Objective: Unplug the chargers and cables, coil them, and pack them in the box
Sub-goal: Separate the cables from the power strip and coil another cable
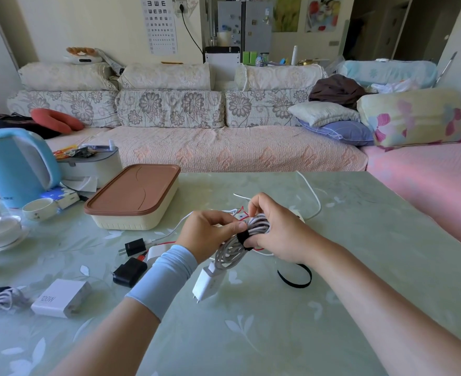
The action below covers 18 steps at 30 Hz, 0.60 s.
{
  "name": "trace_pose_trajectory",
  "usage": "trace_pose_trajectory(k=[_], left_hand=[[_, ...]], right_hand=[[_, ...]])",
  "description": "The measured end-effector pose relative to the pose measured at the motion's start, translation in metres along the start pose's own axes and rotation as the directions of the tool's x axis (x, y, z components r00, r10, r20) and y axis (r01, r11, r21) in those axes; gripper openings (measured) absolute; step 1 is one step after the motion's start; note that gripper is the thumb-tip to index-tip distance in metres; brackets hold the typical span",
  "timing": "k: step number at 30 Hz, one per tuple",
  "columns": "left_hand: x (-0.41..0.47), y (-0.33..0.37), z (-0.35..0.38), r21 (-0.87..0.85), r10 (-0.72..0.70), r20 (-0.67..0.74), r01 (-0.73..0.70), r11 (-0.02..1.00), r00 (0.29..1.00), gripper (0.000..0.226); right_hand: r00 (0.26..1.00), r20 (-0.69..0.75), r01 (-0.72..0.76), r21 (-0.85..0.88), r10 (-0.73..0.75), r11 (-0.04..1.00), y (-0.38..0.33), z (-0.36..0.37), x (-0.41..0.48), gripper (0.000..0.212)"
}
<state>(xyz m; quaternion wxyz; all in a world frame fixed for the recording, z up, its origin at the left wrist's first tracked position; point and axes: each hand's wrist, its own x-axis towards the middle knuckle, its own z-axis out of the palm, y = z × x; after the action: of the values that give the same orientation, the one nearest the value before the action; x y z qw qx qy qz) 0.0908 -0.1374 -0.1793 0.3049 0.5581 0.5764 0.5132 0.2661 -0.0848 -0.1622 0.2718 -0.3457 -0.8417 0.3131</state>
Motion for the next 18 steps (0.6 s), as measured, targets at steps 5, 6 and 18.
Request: trace_pose_trajectory(k=[5,6,18], left_hand=[[-0.001,0.009,-0.011,0.389,0.088,0.158,-0.144,0.91,0.983,0.01],[0.0,0.011,-0.013,0.436,0.063,0.192,-0.142,0.888,0.979,0.015],[0.006,0.004,-0.024,0.338,-0.055,0.019,0.045,0.94,0.998,0.01]], right_hand=[[1.0,0.0,-0.016,-0.022,0.016,1.0,0.0,0.0,0.004,0.05],[1.0,0.002,-0.015,-0.007,0.015,1.0,-0.001,0.001,0.004,0.051],[0.972,-0.036,-0.21,0.323,0.233,0.923,0.002,0.015,0.026,0.05]])
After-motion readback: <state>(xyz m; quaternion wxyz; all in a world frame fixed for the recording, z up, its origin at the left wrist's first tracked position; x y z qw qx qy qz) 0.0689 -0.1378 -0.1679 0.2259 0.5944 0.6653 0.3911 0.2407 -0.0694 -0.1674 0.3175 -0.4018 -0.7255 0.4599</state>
